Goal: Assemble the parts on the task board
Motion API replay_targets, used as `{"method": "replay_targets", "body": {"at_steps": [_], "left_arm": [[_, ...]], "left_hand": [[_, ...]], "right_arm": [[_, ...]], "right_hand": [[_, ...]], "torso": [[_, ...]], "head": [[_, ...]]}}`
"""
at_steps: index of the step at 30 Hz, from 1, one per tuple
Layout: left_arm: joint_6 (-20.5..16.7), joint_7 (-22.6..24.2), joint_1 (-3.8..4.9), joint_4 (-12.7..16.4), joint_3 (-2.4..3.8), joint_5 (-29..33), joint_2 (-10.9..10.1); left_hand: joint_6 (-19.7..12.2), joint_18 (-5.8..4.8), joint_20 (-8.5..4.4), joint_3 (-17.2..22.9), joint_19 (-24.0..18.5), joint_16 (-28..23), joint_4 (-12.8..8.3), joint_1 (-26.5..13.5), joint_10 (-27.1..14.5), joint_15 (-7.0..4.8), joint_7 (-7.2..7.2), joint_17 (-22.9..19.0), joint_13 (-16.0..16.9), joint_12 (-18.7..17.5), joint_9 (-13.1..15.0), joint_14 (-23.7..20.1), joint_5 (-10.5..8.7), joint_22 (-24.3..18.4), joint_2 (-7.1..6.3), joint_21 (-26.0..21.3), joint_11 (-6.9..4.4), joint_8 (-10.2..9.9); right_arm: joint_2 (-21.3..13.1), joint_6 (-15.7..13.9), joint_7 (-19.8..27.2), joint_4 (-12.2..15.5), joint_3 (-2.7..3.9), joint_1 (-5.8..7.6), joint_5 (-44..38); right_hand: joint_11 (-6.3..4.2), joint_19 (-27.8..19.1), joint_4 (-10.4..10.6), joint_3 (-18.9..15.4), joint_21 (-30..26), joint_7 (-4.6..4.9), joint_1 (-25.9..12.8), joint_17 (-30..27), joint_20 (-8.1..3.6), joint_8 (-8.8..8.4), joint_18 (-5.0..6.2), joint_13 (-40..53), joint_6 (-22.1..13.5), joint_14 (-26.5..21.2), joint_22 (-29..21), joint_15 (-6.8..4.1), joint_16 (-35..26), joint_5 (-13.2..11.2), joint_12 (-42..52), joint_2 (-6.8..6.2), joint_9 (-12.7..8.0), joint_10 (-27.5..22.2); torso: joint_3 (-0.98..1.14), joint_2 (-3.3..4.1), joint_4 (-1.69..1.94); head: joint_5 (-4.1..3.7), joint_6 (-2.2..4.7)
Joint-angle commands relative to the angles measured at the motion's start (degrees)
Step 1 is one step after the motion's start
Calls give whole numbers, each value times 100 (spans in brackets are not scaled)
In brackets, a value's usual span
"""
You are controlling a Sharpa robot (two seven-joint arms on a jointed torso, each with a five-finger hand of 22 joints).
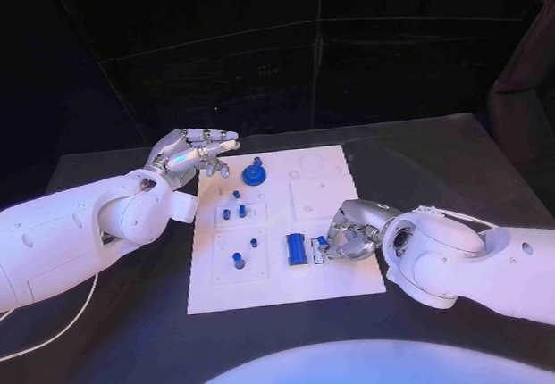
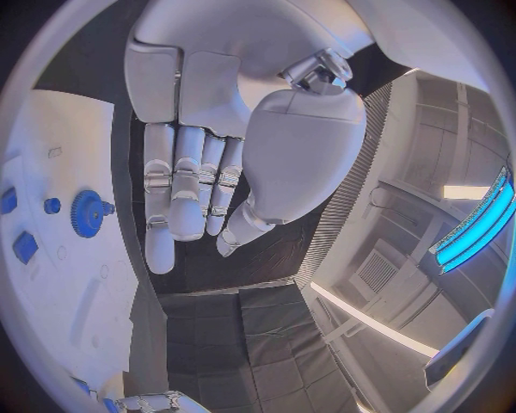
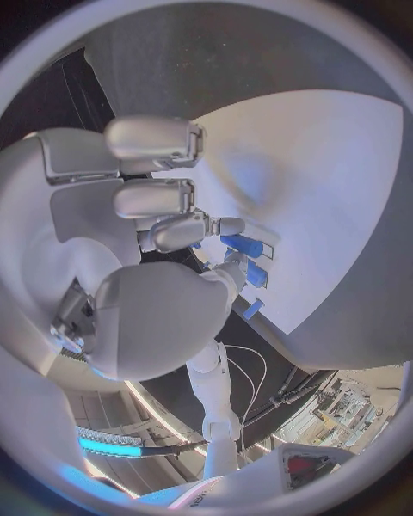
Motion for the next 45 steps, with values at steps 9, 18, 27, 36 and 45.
{"method": "replay_targets", "body": {"at_steps": [9,18,27,36,45], "left_arm": [[89,-5,8,11,4,13,8],[103,-20,8,12,4,13,9],[116,-37,8,17,4,13,6],[123,-47,8,19,4,13,5],[131,-60,8,18,4,13,7]], "left_hand": [[-38,78,1,3,18,9,-33,5,-37,1,0,-4,-9,37,-1,-45,18,-7,37,-20,-15,29],[-44,77,1,-2,18,11,-38,1,-48,3,2,-6,-10,41,-2,-47,18,-9,29,-23,-12,29],[-44,77,1,-2,18,11,-38,1,-48,3,2,-6,-10,41,-2,-47,18,-9,29,-23,-12,29],[-48,77,2,-4,18,11,-39,-1,-54,4,4,-11,-11,41,-3,-50,18,-9,29,-24,-11,29],[-53,77,2,-7,18,11,-39,-6,-59,5,8,-14,-11,42,-4,-51,18,-10,27,-25,-9,27]], "right_arm": [[139,44,-171,-90,2,7,399],[220,-7,-181,-128,2,7,449],[275,-35,-181,-203,2,7,453],[299,-15,-191,-274,2,8,425],[325,-119,-172,-294,2,8,364]], "right_hand": [[-37,147,-7,-331,49,-66,-119,762,-70,24,-109,70,157,456,373,-87,52,210,12,168,69,78],[-53,151,-64,-392,52,-82,-68,759,-84,22,-111,103,163,456,380,-102,49,229,47,185,90,91],[-53,151,-64,-392,52,-82,-68,759,-84,22,-111,103,163,456,380,-102,49,229,47,185,90,91],[-29,152,33,-672,50,-53,-265,741,-83,-5,-113,94,151,451,384,-88,36,41,8,172,117,81],[4,122,203,-1982,4,-22,-812,661,-52,-120,-98,80,87,434,328,-55,-24,-2287,-101,266,178,35]], "torso": [[7,-2,-12],[4,-5,-6],[3,-2,-7],[4,-3,-10],[8,-3,-11]], "head": [[25,-17],[33,-18],[42,-18],[39,-23],[23,-10]]}}
